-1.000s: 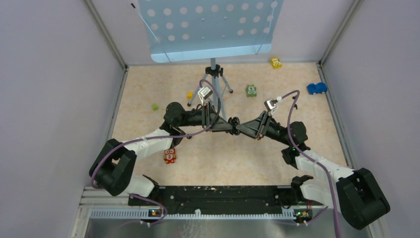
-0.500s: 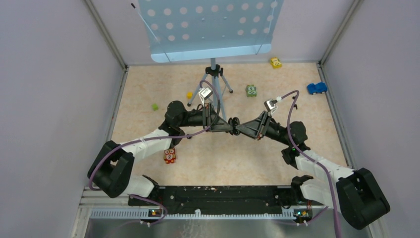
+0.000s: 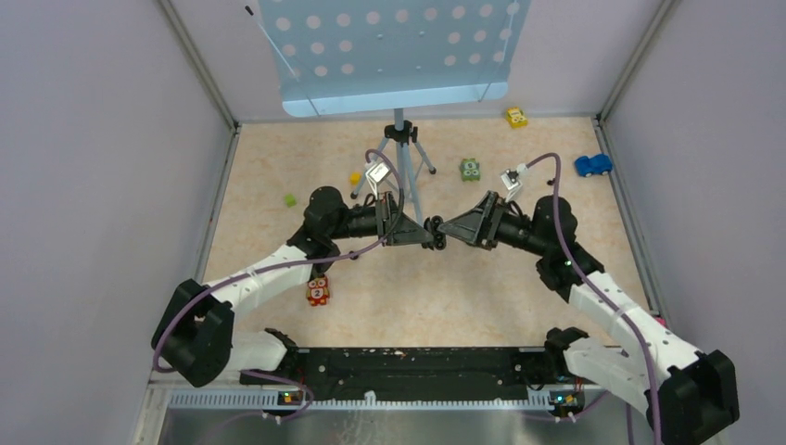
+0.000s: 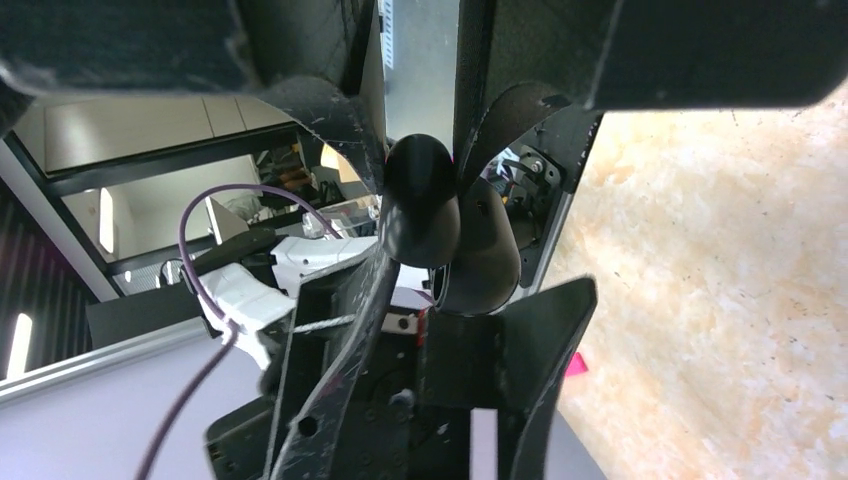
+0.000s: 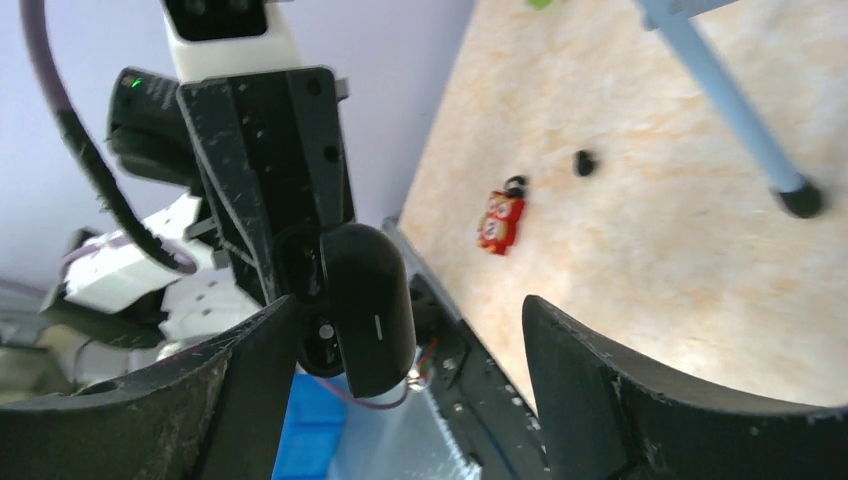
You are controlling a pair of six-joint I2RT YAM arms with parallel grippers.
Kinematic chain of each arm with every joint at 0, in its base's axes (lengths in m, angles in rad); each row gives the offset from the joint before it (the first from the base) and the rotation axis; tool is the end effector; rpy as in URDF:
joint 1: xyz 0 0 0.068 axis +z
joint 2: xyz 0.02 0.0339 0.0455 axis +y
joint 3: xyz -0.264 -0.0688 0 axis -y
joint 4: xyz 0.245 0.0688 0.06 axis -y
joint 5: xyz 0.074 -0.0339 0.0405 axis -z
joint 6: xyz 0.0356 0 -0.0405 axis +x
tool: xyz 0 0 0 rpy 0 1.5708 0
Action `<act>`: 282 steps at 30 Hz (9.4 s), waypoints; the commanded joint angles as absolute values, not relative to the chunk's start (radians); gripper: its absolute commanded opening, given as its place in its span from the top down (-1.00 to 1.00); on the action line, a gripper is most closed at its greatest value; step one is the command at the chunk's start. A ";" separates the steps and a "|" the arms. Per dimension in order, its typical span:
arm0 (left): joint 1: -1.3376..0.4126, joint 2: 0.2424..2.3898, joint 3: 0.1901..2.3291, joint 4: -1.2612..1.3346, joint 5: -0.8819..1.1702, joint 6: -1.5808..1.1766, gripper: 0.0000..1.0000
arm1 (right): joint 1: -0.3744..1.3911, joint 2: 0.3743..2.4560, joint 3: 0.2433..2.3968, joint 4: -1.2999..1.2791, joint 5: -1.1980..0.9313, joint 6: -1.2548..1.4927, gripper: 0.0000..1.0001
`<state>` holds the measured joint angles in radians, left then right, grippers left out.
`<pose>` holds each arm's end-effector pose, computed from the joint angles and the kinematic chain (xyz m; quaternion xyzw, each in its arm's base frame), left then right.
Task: Insert the wireless bluetooth earbuds into the charging case
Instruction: Pass from the right arm to the left, then pick up the left earbud from the corner of the board, then place the left earbud at the center of the board, then pick up the right earbud from the center of the board, then place the right earbud at the center of the board.
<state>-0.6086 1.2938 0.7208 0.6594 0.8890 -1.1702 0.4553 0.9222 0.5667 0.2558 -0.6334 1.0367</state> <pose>0.2158 -0.1841 0.2933 0.1354 0.6742 -0.6999 0.1934 0.1823 0.1127 0.2846 0.0017 0.7349 0.6023 0.3116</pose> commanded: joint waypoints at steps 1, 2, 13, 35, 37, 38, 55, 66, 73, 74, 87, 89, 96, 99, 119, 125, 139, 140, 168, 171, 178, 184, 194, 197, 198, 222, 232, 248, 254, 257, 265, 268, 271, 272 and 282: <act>-0.599 1.252 0.722 0.613 0.870 -1.111 1.00 | 0.447 0.861 0.736 -0.265 -0.436 0.753 -0.57; -0.597 1.252 0.717 0.607 0.876 -1.108 1.00 | 0.441 0.851 0.764 -0.332 -0.374 0.728 -0.57; -0.597 1.192 0.764 0.232 0.825 -0.844 1.00 | 0.182 1.026 0.985 -0.747 0.062 0.639 -0.53; -0.597 1.135 0.762 0.138 0.873 -0.703 1.00 | -0.160 1.861 1.544 -0.662 0.223 0.408 -0.08; -0.597 1.134 0.768 0.117 0.874 -0.686 1.00 | -0.160 1.907 1.565 -0.657 0.195 0.385 -0.07; -0.598 1.134 0.771 0.105 0.875 -0.680 1.00 | -0.159 1.931 1.579 -0.659 0.185 0.377 -0.07; -0.595 1.123 0.774 0.090 0.877 -0.655 1.00 | -0.158 2.065 1.537 -0.609 0.103 0.307 0.34; -0.595 1.115 0.773 0.075 0.877 -0.651 1.00 | -0.158 2.002 1.421 -0.568 0.079 0.316 0.49; -0.595 1.088 0.760 0.060 0.873 -0.647 1.00 | -0.158 1.967 1.379 -0.559 0.076 0.314 0.71; -0.596 1.086 0.757 0.059 0.873 -0.645 1.00 | -0.157 1.954 1.367 -0.554 0.073 0.317 0.73; -0.595 1.113 0.750 0.083 0.877 -0.654 1.00 | -0.015 1.604 1.063 -0.513 0.065 0.406 0.79; -0.594 1.125 0.751 0.098 0.882 -0.658 1.00 | 0.048 1.529 0.999 -0.505 0.051 0.444 0.78; -0.594 1.173 0.762 0.113 0.923 -0.637 1.00 | 0.224 1.301 0.802 -0.465 -0.025 0.614 0.75; -0.592 1.217 0.775 0.124 0.993 -0.633 1.00 | 0.271 1.234 0.729 -0.446 -0.050 0.662 0.75; -0.592 1.413 0.829 0.083 1.080 -0.611 1.00 | 0.337 1.175 0.593 -0.450 -0.010 0.709 0.73; -0.593 1.399 0.819 0.082 1.075 -0.612 1.00 | 0.337 1.185 0.597 -0.463 0.048 0.719 0.66; -0.592 1.390 0.817 0.061 1.066 -0.605 1.00 | 0.337 1.183 0.606 -0.470 0.055 0.712 0.23; -0.592 1.388 0.818 0.057 1.064 -0.602 1.00 | 0.337 1.180 0.607 -0.471 0.053 0.712 0.23; -0.480 1.277 0.800 -0.189 1.096 -0.506 1.00 | 0.453 0.970 0.612 -0.374 -0.031 0.676 0.23; -0.396 1.220 0.787 -0.284 1.101 -0.471 1.00 | 0.561 1.008 0.608 -0.317 -0.010 0.698 0.23; -0.204 1.118 0.797 -0.442 1.032 -0.447 1.00 | 0.864 1.256 0.683 -0.084 0.045 0.738 0.23; -0.104 1.100 0.784 -0.438 0.837 -0.576 1.00 | 1.050 1.583 0.931 0.021 0.062 0.606 0.24; 0.120 1.092 0.815 -0.460 0.551 -0.655 1.00 | 1.093 1.906 1.246 -0.018 0.165 0.630 0.24; 0.136 1.109 0.838 -0.452 0.558 -0.672 1.00 | 1.093 1.962 1.299 -0.063 0.228 0.656 0.24; 0.136 1.112 0.846 -0.456 0.564 -0.679 1.00 | 1.093 1.980 1.329 -0.084 0.248 0.666 0.24; 0.138 1.085 0.820 -0.474 0.583 -0.687 1.00 | 1.093 2.182 1.486 -0.196 0.356 0.718 0.56; 0.138 1.096 0.772 -0.425 0.641 -0.690 1.00 | 1.093 2.005 1.342 -0.152 0.369 0.724 0.84; 0.007 1.185 0.702 -0.260 0.924 -0.601 1.00 | 1.071 1.373 0.753 -0.327 0.428 0.855 0.86; -0.183 1.282 0.723 -0.248 0.991 -0.538 1.00 | 1.054 1.288 0.643 -0.384 0.381 0.911 0.84; -0.256 1.337 0.749 -0.232 1.038 -0.511 1.00 | 1.055 1.280 0.628 -0.429 0.406 0.930 0.67; -0.296 1.378 0.779 -0.212 1.026 -0.511 1.00 | 1.054 1.275 0.704 -0.524 0.449 0.899 0.27; -0.297 1.384 0.787 -0.226 1.017 -0.502 1.00 | 1.057 1.274 0.737 -0.546 0.458 0.888 0.27; -0.297 1.391 0.800 -0.250 0.999 -0.483 1.00 | 1.073 1.279 0.767 -0.549 0.458 0.860 0.39; -0.297 1.397 0.810 -0.259 0.992 -0.475 1.00 | 1.082 1.285 0.774 -0.544 0.453 0.847 0.46; -0.298 1.427 0.843 -0.283 0.989 -0.457 1.00 | 1.111 1.345 0.780 -0.480 0.323 0.668 0.80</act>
